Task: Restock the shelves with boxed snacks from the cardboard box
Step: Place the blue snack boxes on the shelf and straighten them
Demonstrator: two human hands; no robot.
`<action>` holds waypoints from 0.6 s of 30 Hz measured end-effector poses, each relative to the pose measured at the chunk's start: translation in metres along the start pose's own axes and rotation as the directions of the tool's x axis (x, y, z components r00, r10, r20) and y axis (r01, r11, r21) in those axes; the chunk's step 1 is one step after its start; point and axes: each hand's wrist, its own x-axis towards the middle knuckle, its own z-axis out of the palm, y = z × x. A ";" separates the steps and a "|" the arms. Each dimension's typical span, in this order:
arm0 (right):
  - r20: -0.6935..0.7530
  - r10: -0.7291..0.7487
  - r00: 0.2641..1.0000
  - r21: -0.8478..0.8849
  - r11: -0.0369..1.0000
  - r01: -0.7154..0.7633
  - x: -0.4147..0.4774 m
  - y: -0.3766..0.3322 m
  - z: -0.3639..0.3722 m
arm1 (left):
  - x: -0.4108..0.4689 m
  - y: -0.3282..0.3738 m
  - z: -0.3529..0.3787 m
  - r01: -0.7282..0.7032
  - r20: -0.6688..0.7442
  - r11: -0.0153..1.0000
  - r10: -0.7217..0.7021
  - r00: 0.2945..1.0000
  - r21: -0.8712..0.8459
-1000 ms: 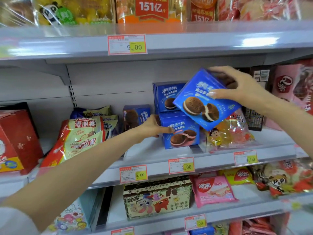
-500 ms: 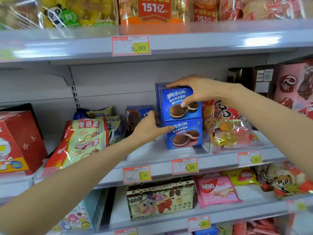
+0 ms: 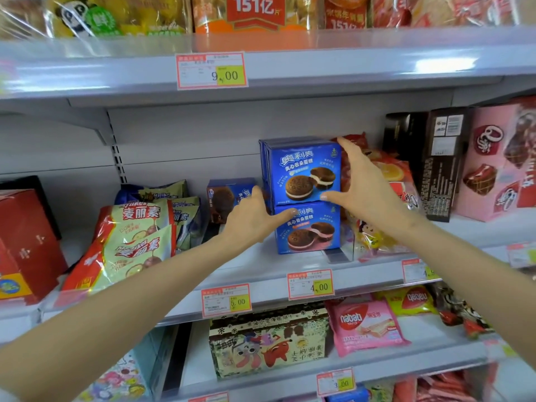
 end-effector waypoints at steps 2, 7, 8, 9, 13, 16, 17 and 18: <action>0.031 0.042 0.999 0.072 0.996 -0.044 -0.006 0.004 0.004 | 0.001 0.002 0.001 0.003 0.001 1.000 -0.003 1.000 -0.006; 0.069 0.089 0.994 0.135 0.986 -0.098 -0.010 0.011 0.018 | 0.000 0.006 -0.001 0.000 0.023 1.000 -0.001 1.000 0.002; 0.068 0.105 0.992 0.148 0.982 -0.114 -0.010 0.011 0.018 | 0.000 0.006 -0.005 0.004 0.068 1.000 -0.004 0.998 -0.005; 0.070 0.125 0.990 0.167 0.977 -0.135 -0.010 0.011 0.018 | 0.001 0.006 -0.012 0.016 0.146 1.000 -0.012 0.989 -0.025; -0.064 0.126 0.990 0.079 0.990 -0.121 -0.022 0.013 0.010 | 0.019 -0.008 -0.055 0.042 0.350 0.998 -0.020 0.936 -0.055; -0.301 -0.176 0.937 -0.129 0.981 0.143 -0.040 0.006 0.003 | 0.051 -0.029 -0.077 -0.025 0.169 0.964 -0.021 0.985 0.266; -0.312 -0.285 0.906 -0.172 0.955 0.241 -0.045 0.003 0.003 | 0.062 -0.035 -0.079 -0.042 0.142 0.935 -0.009 0.990 0.352; -0.299 -0.373 0.878 -0.208 0.924 0.321 -0.049 -0.001 0.004 | 0.072 -0.041 -0.079 -0.064 0.142 0.910 0.006 0.990 0.409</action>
